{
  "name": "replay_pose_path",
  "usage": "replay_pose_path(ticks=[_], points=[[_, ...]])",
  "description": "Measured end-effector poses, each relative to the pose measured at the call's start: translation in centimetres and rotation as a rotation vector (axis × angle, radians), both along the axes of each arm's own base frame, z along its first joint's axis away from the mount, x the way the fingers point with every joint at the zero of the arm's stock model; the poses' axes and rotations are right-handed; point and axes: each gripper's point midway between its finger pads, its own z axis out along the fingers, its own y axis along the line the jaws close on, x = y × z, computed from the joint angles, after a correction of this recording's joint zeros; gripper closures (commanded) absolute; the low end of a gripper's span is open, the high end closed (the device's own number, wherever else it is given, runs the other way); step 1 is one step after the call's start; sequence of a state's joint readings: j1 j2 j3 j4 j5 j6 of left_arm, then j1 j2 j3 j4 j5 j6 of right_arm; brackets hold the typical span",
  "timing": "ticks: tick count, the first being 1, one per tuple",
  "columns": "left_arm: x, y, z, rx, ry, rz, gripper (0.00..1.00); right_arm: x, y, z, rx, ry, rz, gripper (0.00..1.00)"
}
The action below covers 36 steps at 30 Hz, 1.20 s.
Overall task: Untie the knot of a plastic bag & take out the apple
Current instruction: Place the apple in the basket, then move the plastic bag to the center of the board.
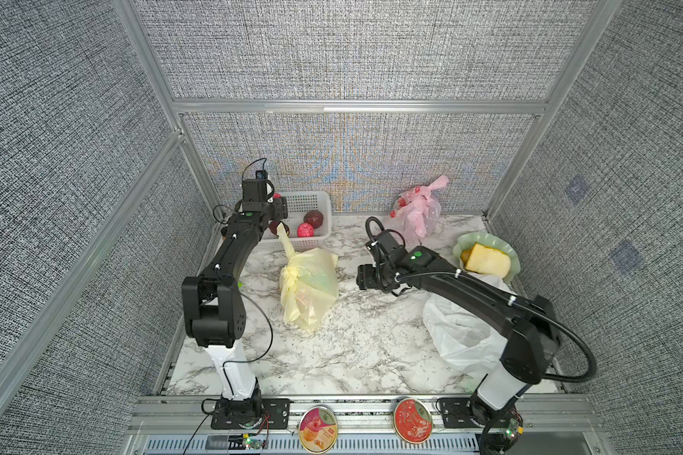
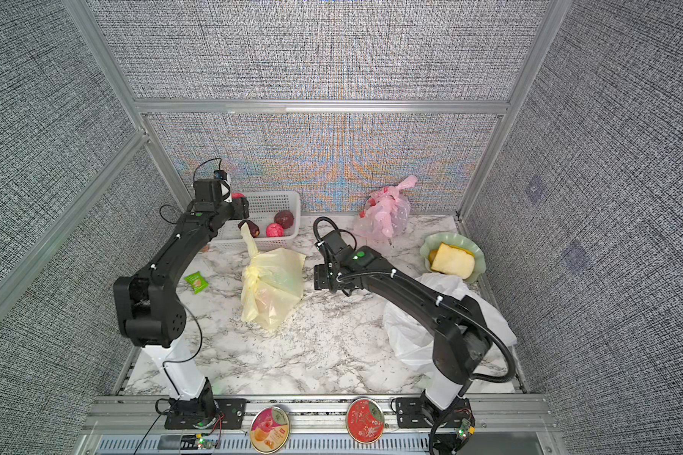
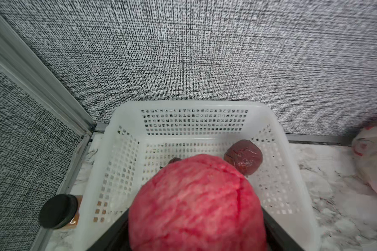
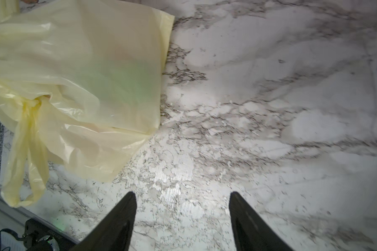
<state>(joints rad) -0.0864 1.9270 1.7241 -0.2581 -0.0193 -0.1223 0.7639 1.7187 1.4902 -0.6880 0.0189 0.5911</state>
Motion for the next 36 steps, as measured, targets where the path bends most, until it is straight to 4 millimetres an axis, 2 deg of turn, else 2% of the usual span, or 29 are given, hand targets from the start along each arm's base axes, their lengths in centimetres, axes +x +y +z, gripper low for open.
replay_pose_path(ticks=[3, 5, 8, 12, 18, 21, 27, 28, 30, 33, 36], points=[[3.0, 1.0, -1.7, -0.003, 0.01, 0.029, 0.15, 1.4, 2.5, -0.9, 0.008, -0.024, 0.05, 0.29], [4.1, 1.4, -3.2, 0.005, 0.036, 0.046, 0.12, 2.4, 3.7, -1.2, 0.005, -0.047, 0.08, 0.29], [4.4, 1.8, -4.5, 0.02, 0.068, 0.064, 0.11, 3.6, 5.3, -1.3, -0.003, -0.085, 0.13, 0.29], [3.9, 2.2, -3.8, 0.027, 0.061, 0.077, 0.11, 4.7, 7.7, -0.7, -0.017, -0.155, 0.216, 0.27], [0.9, 2.7, -1.6, 0.028, 0.043, 0.085, 0.11, 4.5, 13.4, -0.1, -0.036, -0.286, 0.417, 0.22], [-1.8, 2.7, -0.8, 0.026, 0.04, 0.082, 0.11, 4.7, 15.8, -0.8, -0.067, -0.343, 0.495, 0.2], [-8.2, 2.8, -1.2, -0.013, 0.062, 0.076, 0.11, 7.6, 18.5, -2.5, -0.12, -0.422, 0.537, 0.2], [-9.3, 2.8, -1.1, -0.014, 0.06, 0.076, 0.11, 7.9, 18.8, -2.9, -0.127, -0.427, 0.545, 0.24], [-11.3, 2.7, -0.9, -0.029, 0.056, 0.07, 0.11, 8.3, 19.3, -3.8, -0.141, -0.432, 0.561, 0.37], [-14.0, 2.6, -0.4, -0.054, 0.043, 0.068, 0.12, 8.1, 19.2, -5.0, -0.167, -0.414, 0.58, 0.71], [-15.9, 2.3, 0.2, -0.08, 0.023, 0.056, 0.12, 7.6, 18.0, -5.0, -0.186, -0.408, 0.571, 0.96]])
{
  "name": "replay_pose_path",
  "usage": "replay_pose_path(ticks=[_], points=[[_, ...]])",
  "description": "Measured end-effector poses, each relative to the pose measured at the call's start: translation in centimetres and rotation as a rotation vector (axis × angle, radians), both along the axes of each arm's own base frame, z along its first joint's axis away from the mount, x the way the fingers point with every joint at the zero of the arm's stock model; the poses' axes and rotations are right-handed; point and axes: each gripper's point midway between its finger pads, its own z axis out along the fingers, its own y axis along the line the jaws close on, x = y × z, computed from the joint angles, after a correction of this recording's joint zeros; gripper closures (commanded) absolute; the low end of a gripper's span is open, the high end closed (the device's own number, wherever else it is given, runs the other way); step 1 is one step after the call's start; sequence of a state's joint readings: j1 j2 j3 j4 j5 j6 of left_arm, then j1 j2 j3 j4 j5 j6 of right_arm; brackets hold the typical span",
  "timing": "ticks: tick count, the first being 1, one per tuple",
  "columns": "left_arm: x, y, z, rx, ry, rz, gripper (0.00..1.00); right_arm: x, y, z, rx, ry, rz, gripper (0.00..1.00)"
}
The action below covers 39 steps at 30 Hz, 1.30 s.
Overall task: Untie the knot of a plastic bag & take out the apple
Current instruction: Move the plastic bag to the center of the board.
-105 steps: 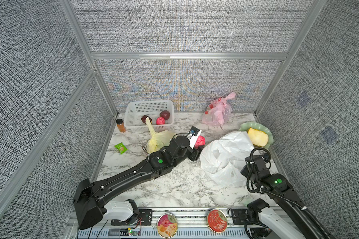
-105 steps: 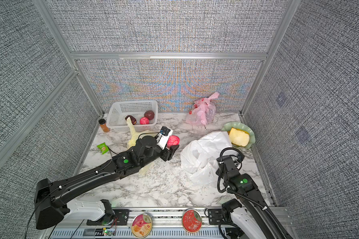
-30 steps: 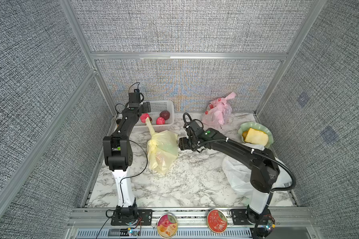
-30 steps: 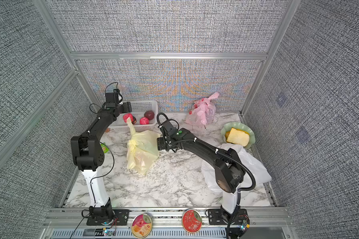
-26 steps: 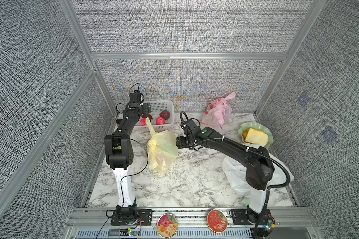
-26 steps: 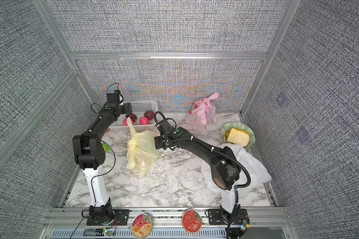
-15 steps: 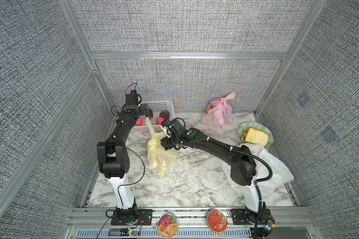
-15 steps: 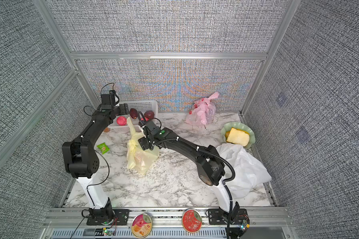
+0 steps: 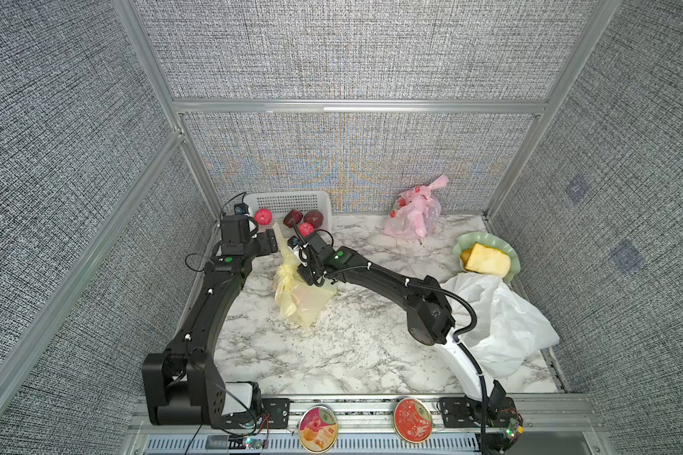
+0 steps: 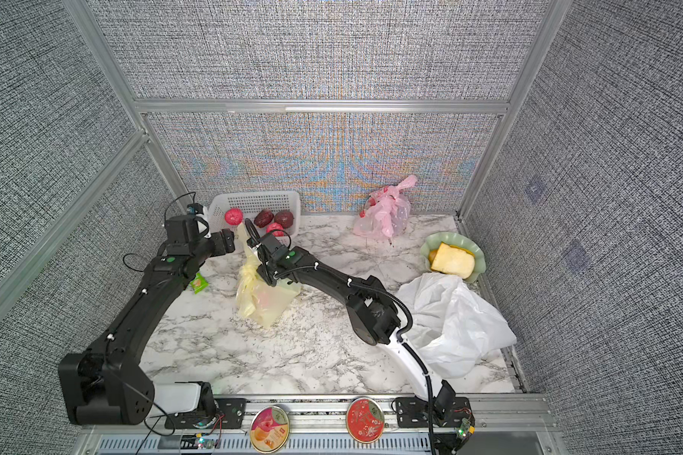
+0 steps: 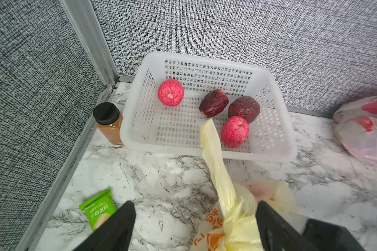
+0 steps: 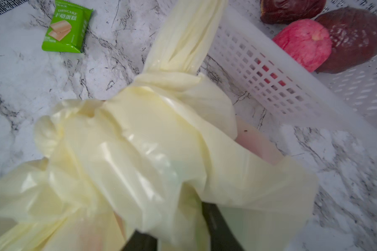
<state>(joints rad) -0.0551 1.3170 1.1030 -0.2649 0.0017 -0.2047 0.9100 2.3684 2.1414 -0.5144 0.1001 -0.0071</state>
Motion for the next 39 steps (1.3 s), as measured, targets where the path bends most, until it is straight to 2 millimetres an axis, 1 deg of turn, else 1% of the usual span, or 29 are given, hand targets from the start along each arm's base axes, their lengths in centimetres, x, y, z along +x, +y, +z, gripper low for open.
replay_pose_path(ticks=[1, 3, 5, 8, 11, 14, 18, 21, 22, 23, 24, 26, 28, 29, 31, 33, 36, 39], points=[[-0.6, -0.1, 0.1, -0.008, -0.003, -0.002, 0.13, -0.4, -0.6, 0.2, -0.004, 0.002, -0.006, 1.0], [-1.8, -0.5, 0.0, -0.032, -0.007, -0.023, 0.15, -1.1, -2.1, 1.0, -0.005, -0.013, -0.022, 1.0], [-3.1, -1.2, -0.5, -0.07, 0.003, -0.049, 0.16, -1.7, -3.4, 2.2, 0.009, -0.039, -0.037, 1.0], [-5.4, -3.0, -2.2, -0.132, 0.032, -0.14, 0.19, -2.5, -5.7, 3.9, 0.043, -0.076, -0.09, 1.0], [-7.7, -5.4, -4.3, -0.234, 0.073, -0.251, 0.22, -3.4, -7.9, 4.4, 0.077, -0.083, -0.143, 1.0], [-10.2, -8.7, -6.3, -0.336, 0.125, -0.382, 0.23, -4.3, -9.5, 4.1, 0.106, -0.069, -0.189, 1.0], [-13.2, -13.0, -7.8, -0.421, 0.157, -0.559, 0.26, -5.4, -11.1, 2.4, 0.115, -0.032, -0.234, 1.0], [-14.4, -14.4, -9.1, -0.484, 0.182, -0.613, 0.28, -6.2, -12.0, 1.3, 0.11, -0.003, -0.257, 1.0], [-14.5, -14.6, -9.5, -0.489, 0.186, -0.617, 0.28, -6.3, -12.2, 1.2, 0.111, 0.002, -0.262, 1.0], [-14.6, -14.6, -10.0, -0.495, 0.191, -0.615, 0.29, -6.5, -12.5, 1.2, 0.114, 0.007, -0.268, 0.97], [-14.6, -14.6, -10.2, -0.496, 0.189, -0.613, 0.28, -6.6, -12.7, 1.3, 0.117, 0.008, -0.272, 0.9], [-14.3, -14.5, -10.7, -0.486, 0.178, -0.604, 0.28, -7.0, -13.1, 1.7, 0.132, 0.012, -0.283, 0.63], [-13.7, -14.3, -11.2, -0.472, 0.169, -0.584, 0.28, -7.2, -13.5, 2.0, 0.136, 0.011, -0.288, 0.5], [-13.4, -14.2, -11.5, -0.466, 0.168, -0.574, 0.28, -7.3, -13.7, 2.2, 0.135, 0.009, -0.291, 0.46], [-12.7, -14.3, -11.7, -0.465, 0.162, -0.571, 0.3, -7.3, -14.0, 2.5, 0.129, 0.005, -0.301, 0.4], [-12.1, -14.6, -11.6, -0.475, 0.15, -0.577, 0.36, -7.3, -14.4, 3.0, 0.119, 0.001, -0.31, 0.35], [-11.5, -15.9, -10.5, -0.49, 0.138, -0.623, 0.5, -6.7, -14.3, 4.7, 0.137, -0.001, -0.298, 0.34], [-11.2, -17.7, -9.1, -0.47, 0.118, -0.702, 0.7, -5.2, -13.3, 7.0, 0.171, -0.004, -0.249, 0.34]])
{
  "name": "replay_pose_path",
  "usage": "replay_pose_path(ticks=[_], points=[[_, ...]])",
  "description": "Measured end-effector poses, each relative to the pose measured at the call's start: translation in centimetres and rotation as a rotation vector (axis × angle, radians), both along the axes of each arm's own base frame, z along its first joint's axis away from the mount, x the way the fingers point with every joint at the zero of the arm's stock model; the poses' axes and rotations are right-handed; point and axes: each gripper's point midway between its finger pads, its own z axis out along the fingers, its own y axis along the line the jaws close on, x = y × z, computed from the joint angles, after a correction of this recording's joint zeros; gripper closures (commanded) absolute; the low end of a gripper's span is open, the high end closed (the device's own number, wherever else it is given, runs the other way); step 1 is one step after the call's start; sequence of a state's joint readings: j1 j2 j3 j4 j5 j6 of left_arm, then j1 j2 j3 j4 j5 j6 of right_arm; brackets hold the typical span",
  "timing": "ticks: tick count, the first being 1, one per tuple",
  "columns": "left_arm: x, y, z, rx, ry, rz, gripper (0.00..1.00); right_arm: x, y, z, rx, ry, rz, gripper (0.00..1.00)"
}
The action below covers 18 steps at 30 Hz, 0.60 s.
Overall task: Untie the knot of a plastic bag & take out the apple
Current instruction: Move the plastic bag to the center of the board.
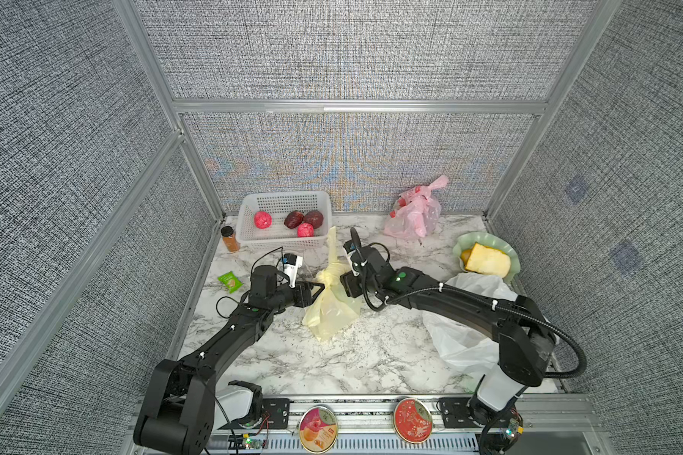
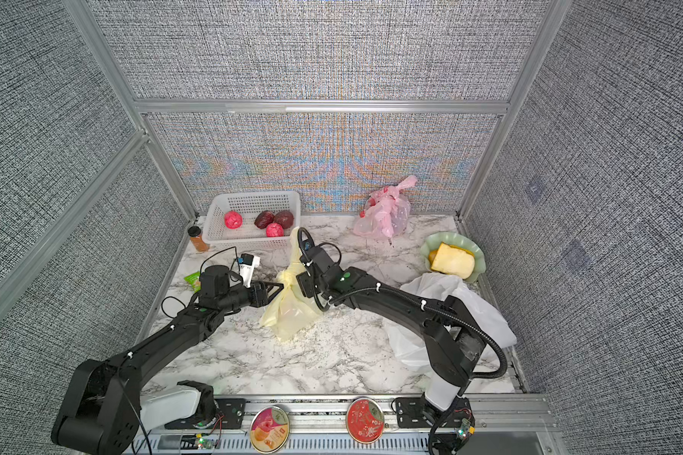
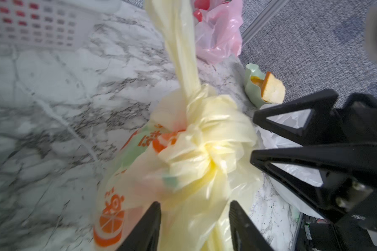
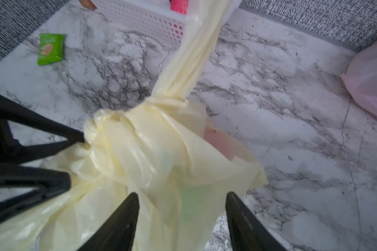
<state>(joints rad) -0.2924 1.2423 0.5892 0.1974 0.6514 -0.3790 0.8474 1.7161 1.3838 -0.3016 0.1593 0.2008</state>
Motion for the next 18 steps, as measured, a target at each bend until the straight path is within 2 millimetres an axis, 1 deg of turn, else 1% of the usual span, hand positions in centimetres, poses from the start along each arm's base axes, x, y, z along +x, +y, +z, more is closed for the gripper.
replay_pose_path(ticks=[2, 4, 7, 9, 11, 13, 15, 17, 18], points=[[0.0, -0.9, 0.2, 0.013, 0.0, -0.037, 0.85, 0.8, 0.9, 0.6, 0.004, -0.005, 0.047, 0.34], [-0.2, -1.3, 0.2, 0.03, 0.004, -0.059, 0.94, 1.0, 1.7, -0.2, -0.017, 0.012, 0.097, 0.34], [-0.9, -1.5, -0.1, 0.054, 0.021, -0.075, 0.98, 1.4, 2.0, -2.4, -0.071, 0.067, 0.14, 0.35], [-1.2, -1.3, 0.0, 0.07, 0.021, -0.074, 1.0, 1.8, 1.9, -3.4, -0.098, 0.096, 0.147, 0.39], [-1.3, -1.2, 0.3, 0.081, 0.01, -0.072, 1.0, 2.1, 1.9, -3.9, -0.123, 0.108, 0.151, 0.51], [-1.5, -1.0, 0.8, 0.089, 0.001, -0.069, 1.0, 2.2, 1.8, -3.7, -0.135, 0.104, 0.151, 0.65], [-1.7, -0.9, 1.1, 0.095, -0.007, -0.066, 1.0, 2.2, 1.5, -3.3, -0.144, 0.092, 0.144, 0.81], [-1.9, -0.7, 1.5, 0.103, -0.015, -0.062, 1.0, 2.0, 0.9, -3.0, -0.149, 0.085, 0.138, 1.0], [-2.0, -0.6, 1.6, 0.105, -0.018, -0.058, 1.0, 1.8, 0.7, -3.0, -0.149, 0.085, 0.133, 1.0]])
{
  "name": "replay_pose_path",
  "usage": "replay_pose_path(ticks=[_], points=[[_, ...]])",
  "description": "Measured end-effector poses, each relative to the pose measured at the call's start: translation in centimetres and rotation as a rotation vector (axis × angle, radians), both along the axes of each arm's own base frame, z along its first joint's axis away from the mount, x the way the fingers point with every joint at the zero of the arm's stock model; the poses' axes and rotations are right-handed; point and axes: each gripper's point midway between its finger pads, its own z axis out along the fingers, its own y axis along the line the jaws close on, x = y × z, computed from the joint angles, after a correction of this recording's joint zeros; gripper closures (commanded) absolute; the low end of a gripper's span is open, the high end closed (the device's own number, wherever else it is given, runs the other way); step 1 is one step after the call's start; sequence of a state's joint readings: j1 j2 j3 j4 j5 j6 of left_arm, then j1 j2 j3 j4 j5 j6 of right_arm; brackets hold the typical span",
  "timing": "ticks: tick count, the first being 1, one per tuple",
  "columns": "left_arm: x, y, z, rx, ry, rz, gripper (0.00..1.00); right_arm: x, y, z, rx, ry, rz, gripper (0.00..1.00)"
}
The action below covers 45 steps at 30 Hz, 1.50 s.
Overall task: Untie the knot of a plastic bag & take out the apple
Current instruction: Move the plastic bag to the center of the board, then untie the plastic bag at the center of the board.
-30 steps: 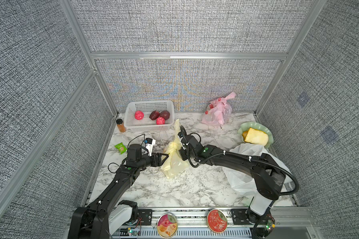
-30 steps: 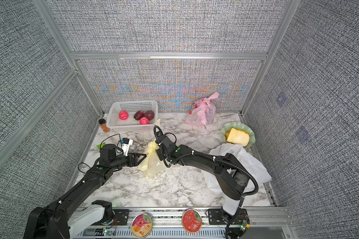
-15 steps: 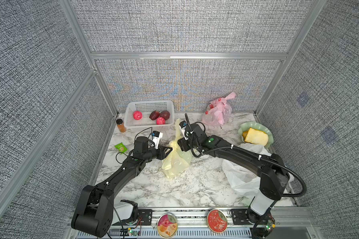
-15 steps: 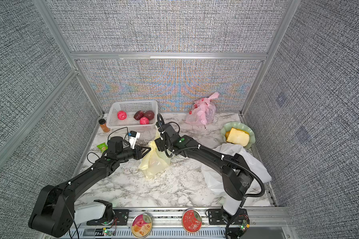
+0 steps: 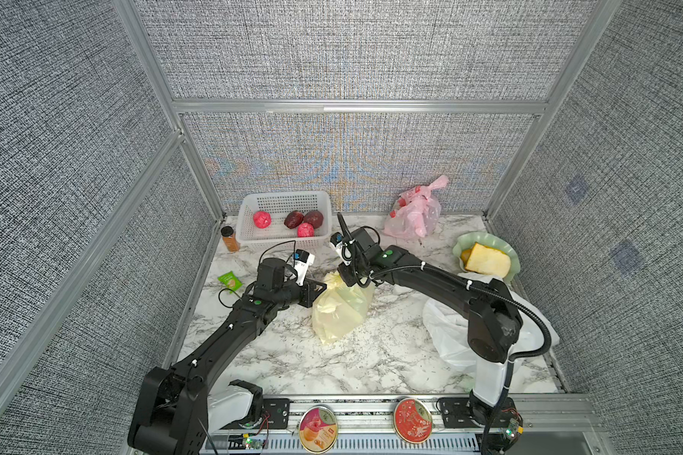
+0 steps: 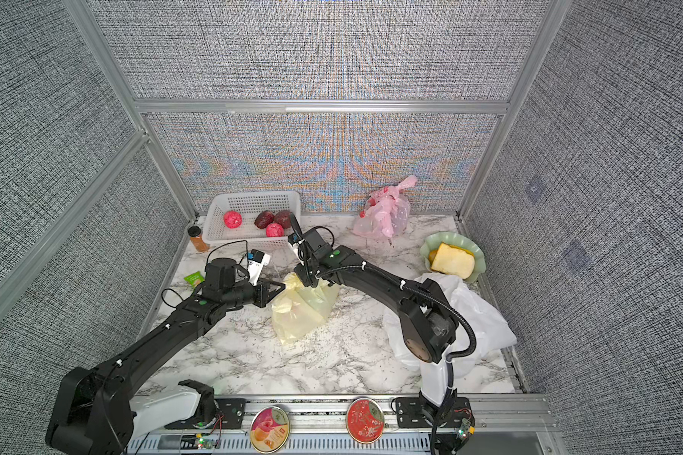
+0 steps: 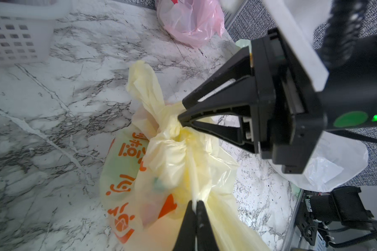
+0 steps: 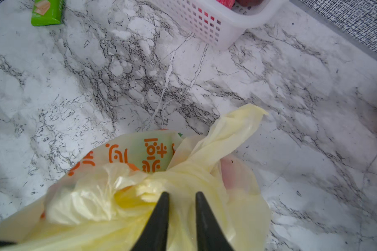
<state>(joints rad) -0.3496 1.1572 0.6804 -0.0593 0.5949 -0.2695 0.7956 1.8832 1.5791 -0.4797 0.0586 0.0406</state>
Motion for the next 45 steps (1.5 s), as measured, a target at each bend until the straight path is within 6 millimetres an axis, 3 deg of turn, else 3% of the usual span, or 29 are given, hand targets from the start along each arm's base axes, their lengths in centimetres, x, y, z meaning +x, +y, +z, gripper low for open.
replay_pose_path(ticks=[6, 12, 15, 18, 21, 23, 25, 27, 29, 32, 35, 38, 45], points=[[-0.7, 0.8, 1.2, 0.019, -0.024, 0.027, 1.0, -1.4, -2.3, 0.2, -0.002, -0.019, -0.032, 1.0], [-1.0, 1.5, 1.5, 0.05, -0.055, 0.043, 1.0, -1.2, -6.4, 1.5, 0.036, -0.054, -0.141, 1.0], [-1.2, 1.8, 0.5, 0.071, -0.03, 0.056, 1.0, -1.4, -9.1, 1.0, 0.069, -0.039, -0.228, 1.0], [-1.5, 2.2, -1.8, 0.089, 0.024, 0.073, 1.0, -2.7, -11.2, -0.6, 0.095, -0.007, -0.305, 1.0], [-2.8, 2.5, -5.5, 0.101, 0.144, 0.081, 1.0, -4.8, -12.8, -3.3, 0.122, 0.051, -0.375, 1.0], [-3.5, 2.4, -6.8, 0.097, 0.201, 0.08, 1.0, -6.1, -14.1, -5.1, 0.134, 0.09, -0.433, 1.0], [-3.6, 2.3, -6.9, 0.091, 0.213, 0.079, 0.89, -7.2, -15.0, -5.9, 0.15, 0.113, -0.471, 0.96], [-3.2, 2.2, -6.3, 0.086, 0.202, 0.081, 0.73, -7.6, -15.2, -5.2, 0.187, 0.103, -0.482, 0.67], [-2.6, 2.1, -4.6, 0.076, 0.163, 0.079, 0.61, -7.6, -15.2, -3.2, 0.229, 0.063, -0.474, 0.46], [-2.0, 1.9, -1.1, 0.063, 0.064, 0.062, 0.51, -7.4, -15.0, 0.3, 0.269, -0.02, -0.42, 0.34], [-1.8, 1.7, 2.1, 0.049, -0.053, 0.039, 0.47, -7.4, -15.1, 3.2, 0.29, -0.086, -0.368, 0.26], [-2.1, 1.6, 3.5, 0.048, -0.113, 0.019, 0.42, -7.3, -15.2, 4.4, 0.277, -0.115, -0.316, 0.24], [-3.2, -2.2, 2.8, 0.107, -0.157, -0.122, 0.41, -6.7, -12.5, 1.7, 0.171, -0.012, -0.181, 0.23]])
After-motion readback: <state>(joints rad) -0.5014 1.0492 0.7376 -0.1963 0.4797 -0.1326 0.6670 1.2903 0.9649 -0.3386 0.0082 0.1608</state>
